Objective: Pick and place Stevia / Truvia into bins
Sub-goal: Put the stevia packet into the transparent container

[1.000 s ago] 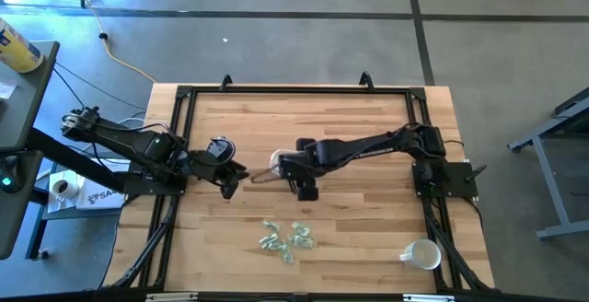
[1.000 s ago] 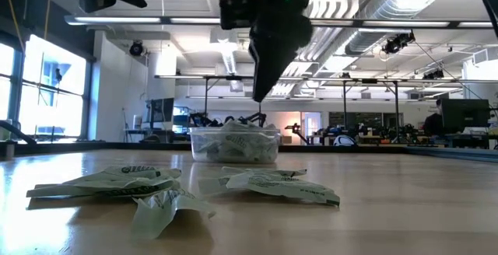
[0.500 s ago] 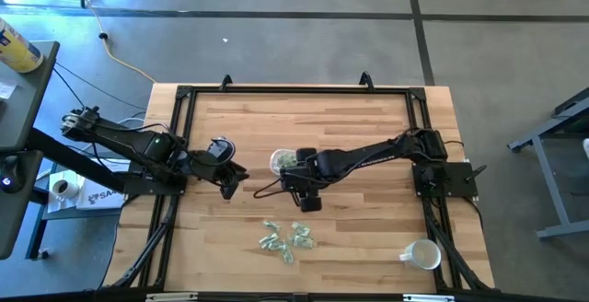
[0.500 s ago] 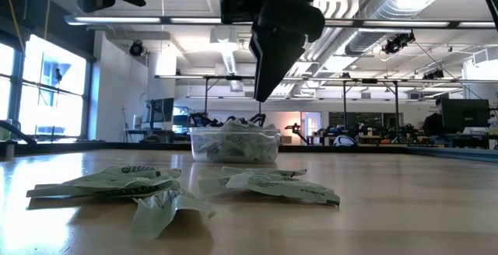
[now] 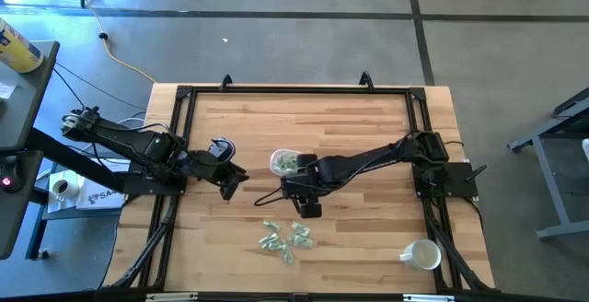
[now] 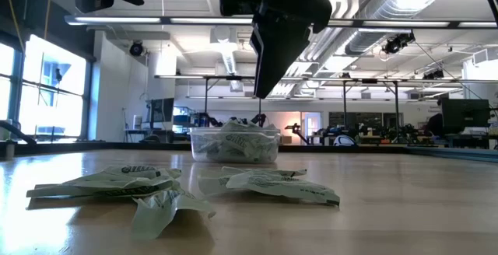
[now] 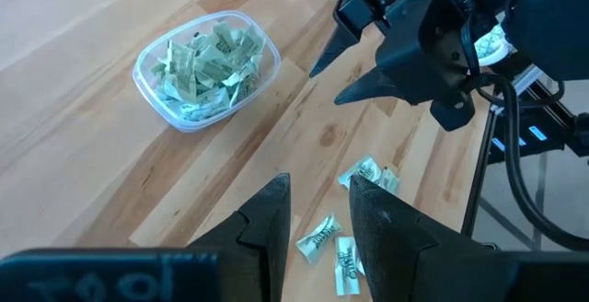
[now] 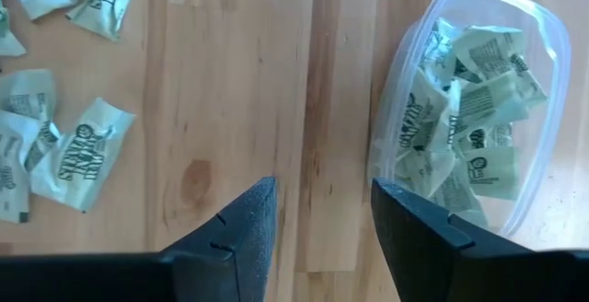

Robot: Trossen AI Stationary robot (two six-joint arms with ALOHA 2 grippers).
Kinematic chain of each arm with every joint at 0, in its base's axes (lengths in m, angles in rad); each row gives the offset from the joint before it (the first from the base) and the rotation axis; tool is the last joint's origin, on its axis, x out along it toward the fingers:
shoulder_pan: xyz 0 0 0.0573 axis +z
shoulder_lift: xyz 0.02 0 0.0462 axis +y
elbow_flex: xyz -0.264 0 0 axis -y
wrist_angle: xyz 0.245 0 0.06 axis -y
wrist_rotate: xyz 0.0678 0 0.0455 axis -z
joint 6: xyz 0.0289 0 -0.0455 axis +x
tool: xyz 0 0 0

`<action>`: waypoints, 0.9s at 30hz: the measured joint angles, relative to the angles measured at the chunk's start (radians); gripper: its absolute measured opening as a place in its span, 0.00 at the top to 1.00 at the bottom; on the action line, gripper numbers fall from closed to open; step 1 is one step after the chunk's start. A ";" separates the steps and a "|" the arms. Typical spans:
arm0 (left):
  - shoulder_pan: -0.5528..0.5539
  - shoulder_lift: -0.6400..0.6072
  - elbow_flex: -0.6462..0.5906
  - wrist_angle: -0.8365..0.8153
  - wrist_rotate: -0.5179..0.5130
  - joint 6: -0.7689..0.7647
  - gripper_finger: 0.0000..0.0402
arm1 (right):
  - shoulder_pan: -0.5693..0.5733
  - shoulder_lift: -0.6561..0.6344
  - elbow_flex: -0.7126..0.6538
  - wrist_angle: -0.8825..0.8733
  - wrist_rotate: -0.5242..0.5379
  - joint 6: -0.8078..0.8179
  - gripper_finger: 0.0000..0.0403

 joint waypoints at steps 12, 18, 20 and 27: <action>0.000 0.000 0.000 0.000 0.000 0.000 0.63 | 0.024 0.000 0.000 0.021 -0.002 0.068 0.58; 0.000 0.000 0.000 0.000 0.000 0.000 0.63 | 0.056 0.007 0.000 0.071 -0.123 0.044 0.58; 0.000 0.000 0.000 0.002 0.000 0.001 0.63 | 0.073 0.018 0.000 0.086 -0.134 0.020 0.57; 0.000 0.018 -0.002 0.007 0.004 0.033 0.63 | 0.118 0.079 0.000 0.175 -0.181 0.005 0.58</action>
